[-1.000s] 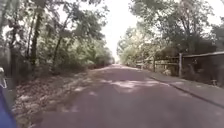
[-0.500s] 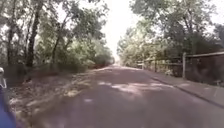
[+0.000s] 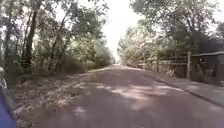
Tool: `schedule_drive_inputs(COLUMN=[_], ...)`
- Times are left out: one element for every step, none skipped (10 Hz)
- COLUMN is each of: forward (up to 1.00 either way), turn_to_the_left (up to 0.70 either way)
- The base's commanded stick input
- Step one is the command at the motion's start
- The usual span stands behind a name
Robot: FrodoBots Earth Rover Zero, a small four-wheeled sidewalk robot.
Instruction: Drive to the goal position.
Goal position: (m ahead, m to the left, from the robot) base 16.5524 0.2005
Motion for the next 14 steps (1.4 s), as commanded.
schedule_drive_inputs(forward=[0.70,0.70,0.70,0.70,0.70,0.70,0.70,0.70,0.70,0.70,0.70,0.70,0.70,0.70], turn_to_the_left=[0.00,0.00,0.00,0.00,0.00,0.00,0.00,-0.03,-0.28,0.00,0.00,0.00,0.00,0.00])
